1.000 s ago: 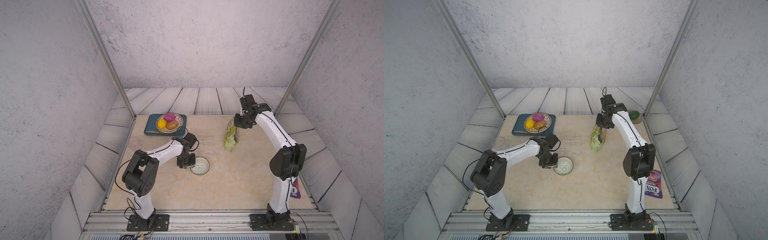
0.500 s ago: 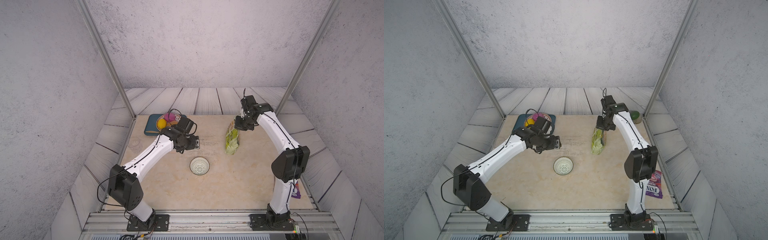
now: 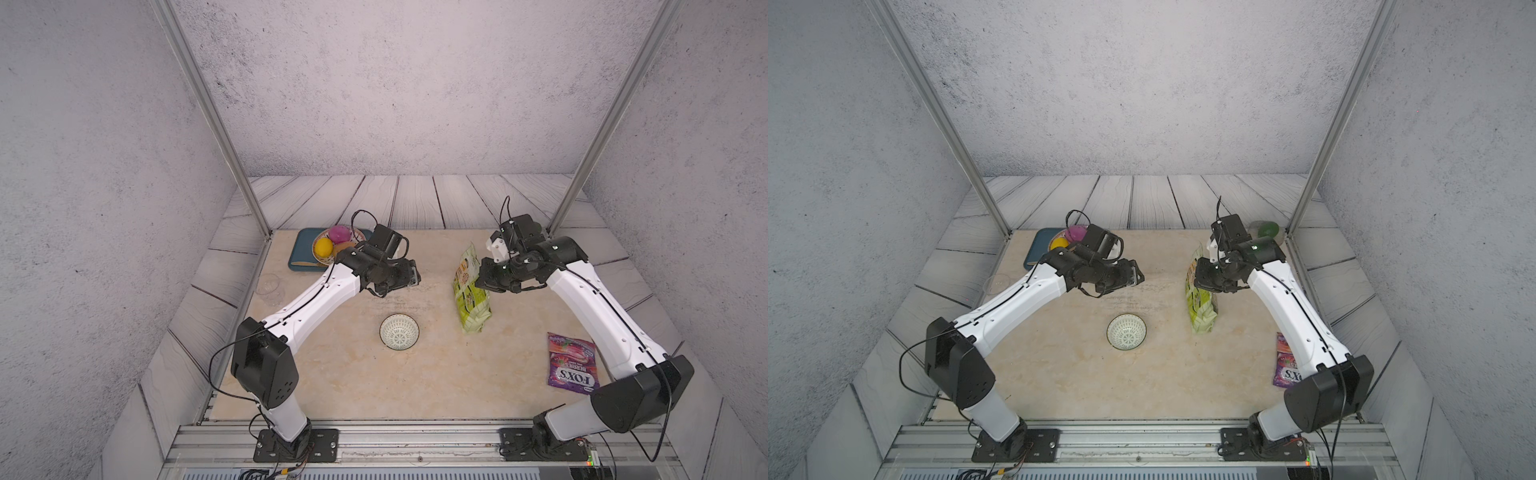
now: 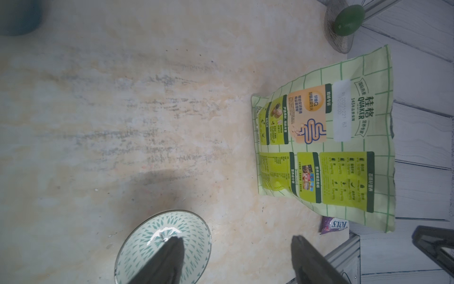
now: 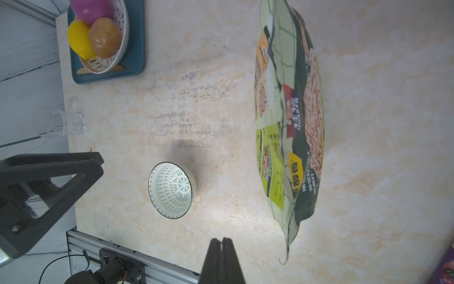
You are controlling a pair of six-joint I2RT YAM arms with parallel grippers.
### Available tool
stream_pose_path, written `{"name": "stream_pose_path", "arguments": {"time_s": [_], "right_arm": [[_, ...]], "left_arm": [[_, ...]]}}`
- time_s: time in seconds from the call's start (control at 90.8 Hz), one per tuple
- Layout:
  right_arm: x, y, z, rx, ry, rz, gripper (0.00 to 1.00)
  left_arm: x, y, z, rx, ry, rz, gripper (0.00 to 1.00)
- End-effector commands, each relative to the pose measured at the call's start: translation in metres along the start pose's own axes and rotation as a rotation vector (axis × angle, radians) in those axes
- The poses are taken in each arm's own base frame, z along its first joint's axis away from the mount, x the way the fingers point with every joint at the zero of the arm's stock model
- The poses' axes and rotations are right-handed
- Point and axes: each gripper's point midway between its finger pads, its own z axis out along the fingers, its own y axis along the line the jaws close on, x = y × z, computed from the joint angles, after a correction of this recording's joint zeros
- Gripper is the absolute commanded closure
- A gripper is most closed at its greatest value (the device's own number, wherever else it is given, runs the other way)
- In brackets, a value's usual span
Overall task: Pour the oats into the breakfast bowl
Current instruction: Move the oats bag to the center of the board.
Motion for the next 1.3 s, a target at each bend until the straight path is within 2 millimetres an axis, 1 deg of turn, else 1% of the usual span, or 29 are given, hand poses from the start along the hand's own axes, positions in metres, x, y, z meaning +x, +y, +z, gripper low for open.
{"name": "stream_pose_path", "arguments": {"time_s": [0.0, 0.099, 0.132, 0.22, 0.264, 0.319, 0.418, 0.517, 0.583, 0.66, 0.693, 0.749, 0.804, 0.837, 0.859, 0.958, 1.057, 1.189, 1.288], "right_arm": [[0.002, -0.016, -0.016, 0.080, -0.048, -0.001, 0.90], [-0.003, -0.028, -0.028, 0.104, -0.109, 0.026, 0.79], [-0.005, -0.034, -0.031, 0.105, -0.122, 0.046, 0.72], [-0.011, -0.044, -0.035, 0.099, -0.156, 0.077, 0.47], [-0.012, -0.046, -0.031, 0.101, -0.154, 0.077, 0.41], [-0.014, -0.046, -0.022, 0.095, -0.137, 0.073, 0.39], [-0.018, -0.041, 0.000, 0.059, -0.080, 0.054, 0.38], [-0.026, -0.041, 0.020, 0.065, -0.048, 0.048, 0.38], [-0.031, -0.046, 0.032, 0.087, -0.035, 0.038, 0.38], [-0.038, -0.052, 0.042, 0.127, -0.021, 0.018, 0.39], [-0.041, -0.053, 0.045, 0.137, -0.015, 0.006, 0.43], [-0.043, -0.049, 0.048, 0.146, 0.001, -0.023, 0.58], [-0.045, -0.044, 0.047, 0.165, 0.014, -0.053, 0.78], [-0.046, -0.038, 0.044, 0.170, 0.015, -0.072, 0.93], [-0.046, -0.035, 0.043, 0.173, 0.014, -0.085, 1.00], [-0.044, -0.013, 0.036, 0.128, 0.002, -0.114, 1.00], [-0.033, 0.007, 0.030, 0.050, 0.022, -0.091, 1.00], [-0.016, 0.020, 0.029, 0.036, 0.030, -0.098, 1.00], [-0.001, 0.022, 0.038, 0.030, 0.064, -0.097, 1.00]], "left_arm": [[-0.002, -0.022, 0.001, 0.051, -0.001, 0.008, 0.26], [0.000, -0.033, 0.004, 0.063, 0.011, 0.032, 0.26], [0.001, -0.034, 0.006, 0.062, 0.017, 0.035, 0.26], [0.004, -0.035, 0.009, 0.063, 0.028, 0.035, 0.26], [0.005, -0.035, 0.010, 0.061, 0.029, 0.037, 0.26], [0.006, -0.036, 0.010, 0.061, 0.030, 0.039, 0.26], [0.006, -0.035, 0.009, 0.059, 0.029, 0.039, 0.26], [0.005, -0.035, 0.005, 0.056, 0.018, 0.039, 0.26], [0.006, -0.034, 0.003, 0.053, 0.016, 0.039, 0.26], [0.007, -0.033, 0.001, 0.053, 0.015, 0.037, 0.26], [0.008, -0.031, 0.001, 0.050, 0.015, 0.036, 0.26], [0.009, -0.030, -0.001, 0.047, 0.011, 0.034, 0.26], [0.009, -0.028, -0.003, 0.040, 0.005, 0.032, 0.26], [0.008, -0.028, -0.004, 0.035, 0.000, 0.032, 0.26], [0.008, -0.027, -0.005, 0.031, -0.002, 0.031, 0.26], [0.007, -0.022, -0.006, 0.008, -0.009, 0.023, 0.26], [0.005, -0.016, -0.008, -0.030, -0.024, 0.014, 0.26], [0.003, -0.009, -0.012, -0.065, -0.050, 0.003, 0.26], [0.004, -0.009, -0.010, -0.062, -0.046, -0.002, 0.27]]}}
